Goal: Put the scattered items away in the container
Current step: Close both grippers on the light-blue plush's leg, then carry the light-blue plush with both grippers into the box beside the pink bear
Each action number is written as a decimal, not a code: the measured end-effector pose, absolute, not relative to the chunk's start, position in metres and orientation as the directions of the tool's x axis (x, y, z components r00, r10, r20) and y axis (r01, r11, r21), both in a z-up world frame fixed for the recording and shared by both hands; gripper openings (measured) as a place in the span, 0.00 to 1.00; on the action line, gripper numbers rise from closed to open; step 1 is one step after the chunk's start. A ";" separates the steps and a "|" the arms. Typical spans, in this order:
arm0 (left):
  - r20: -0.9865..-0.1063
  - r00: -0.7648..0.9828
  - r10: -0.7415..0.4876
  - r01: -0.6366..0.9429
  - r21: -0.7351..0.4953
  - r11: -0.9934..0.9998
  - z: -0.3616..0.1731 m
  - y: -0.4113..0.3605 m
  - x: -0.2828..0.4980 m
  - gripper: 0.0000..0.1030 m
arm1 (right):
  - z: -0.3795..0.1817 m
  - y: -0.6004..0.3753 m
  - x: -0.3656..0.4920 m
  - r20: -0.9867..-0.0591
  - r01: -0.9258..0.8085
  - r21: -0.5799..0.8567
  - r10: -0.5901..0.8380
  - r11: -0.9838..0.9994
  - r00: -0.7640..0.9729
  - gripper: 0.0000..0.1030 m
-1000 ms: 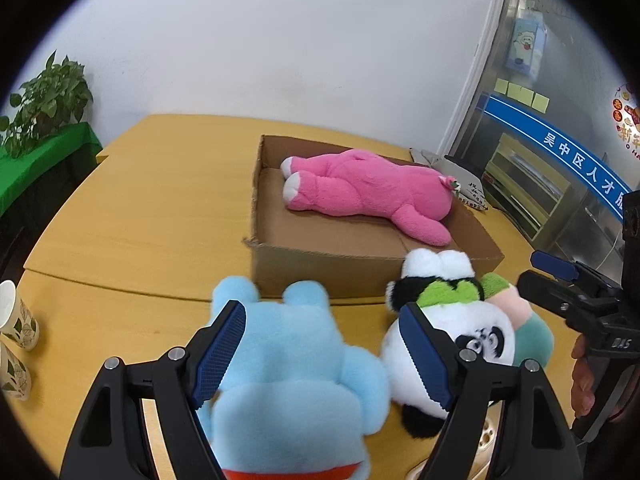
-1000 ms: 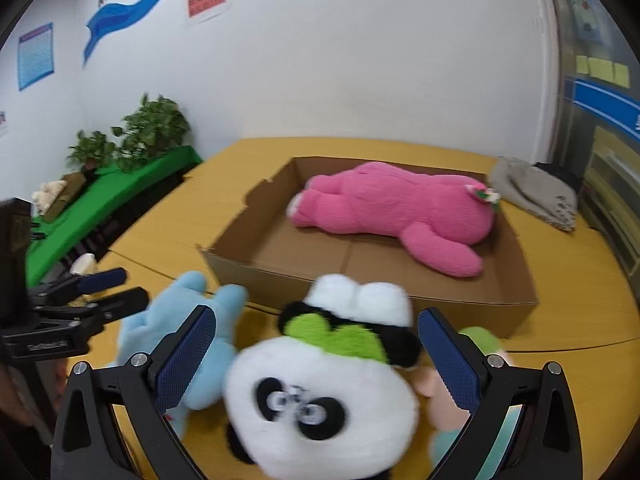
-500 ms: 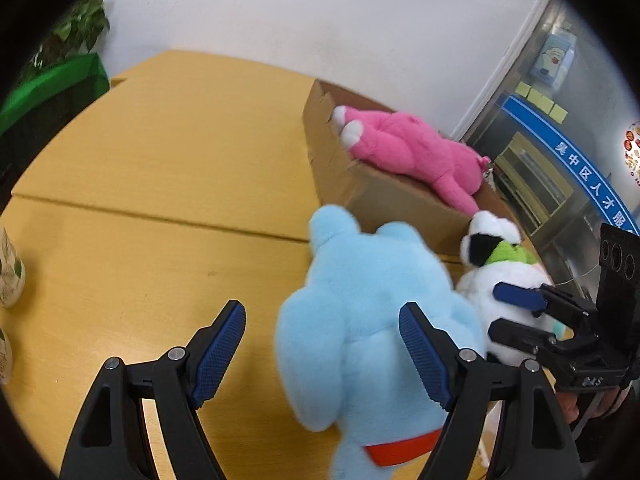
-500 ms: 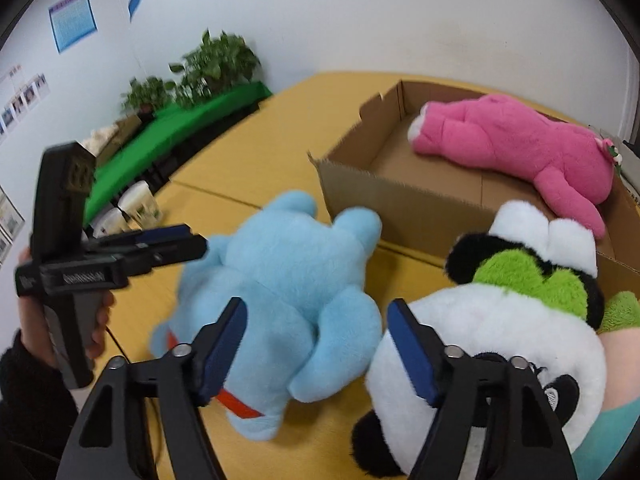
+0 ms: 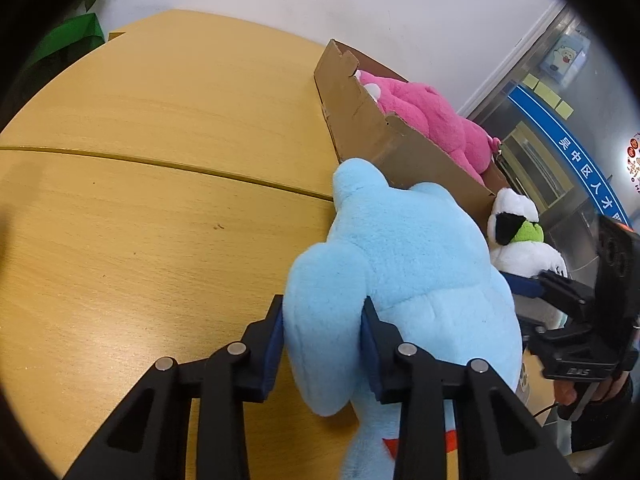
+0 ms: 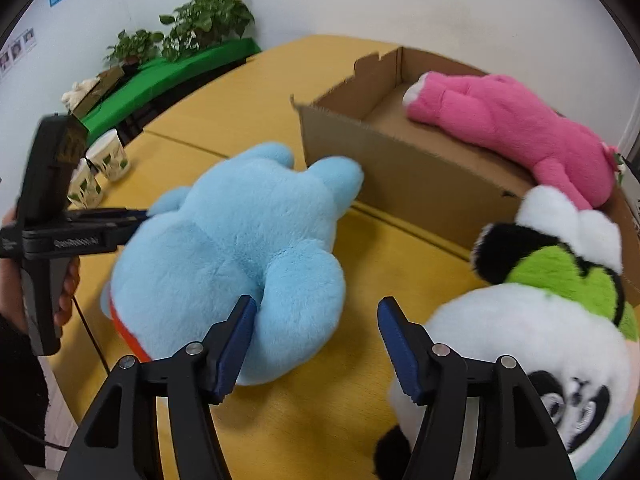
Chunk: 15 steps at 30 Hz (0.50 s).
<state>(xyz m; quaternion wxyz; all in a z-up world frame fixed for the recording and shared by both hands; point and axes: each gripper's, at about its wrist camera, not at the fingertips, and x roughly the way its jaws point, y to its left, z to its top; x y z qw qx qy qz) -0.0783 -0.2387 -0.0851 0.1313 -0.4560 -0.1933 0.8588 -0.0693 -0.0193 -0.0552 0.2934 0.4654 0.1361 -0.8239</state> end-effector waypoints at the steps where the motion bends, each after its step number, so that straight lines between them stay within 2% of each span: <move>1: -0.737 -0.547 0.398 -0.050 -0.446 -0.894 -0.086 -0.238 -0.079 0.31 | -0.058 -0.020 -0.072 -0.851 0.609 0.058 -0.358 -0.791 -0.385 0.62; 3: -0.744 -0.542 0.391 -0.051 -0.435 -0.899 -0.088 -0.236 -0.080 0.29 | -0.061 -0.021 -0.076 -0.851 0.610 0.088 -0.378 -0.788 -0.365 0.55; 4: -0.746 -0.540 0.390 -0.047 -0.436 -0.899 -0.088 -0.236 -0.081 0.29 | -0.061 -0.023 -0.077 -0.851 0.613 0.097 -0.385 -0.784 -0.358 0.44; 5: -0.747 -0.539 0.389 -0.043 -0.438 -0.898 -0.089 -0.236 -0.081 0.29 | -0.063 -0.025 -0.077 -0.851 0.616 0.100 -0.388 -0.781 -0.353 0.38; 9: -0.743 -0.552 0.377 -0.046 -0.425 -0.904 -0.083 -0.233 -0.075 0.26 | -0.062 -0.024 -0.076 -0.840 0.609 0.118 -0.406 -0.784 -0.360 0.32; 15: -0.731 -0.592 0.340 -0.072 -0.372 -0.925 -0.050 -0.215 -0.061 0.25 | -0.039 -0.017 -0.069 -0.798 0.605 0.113 -0.435 -0.788 -0.418 0.29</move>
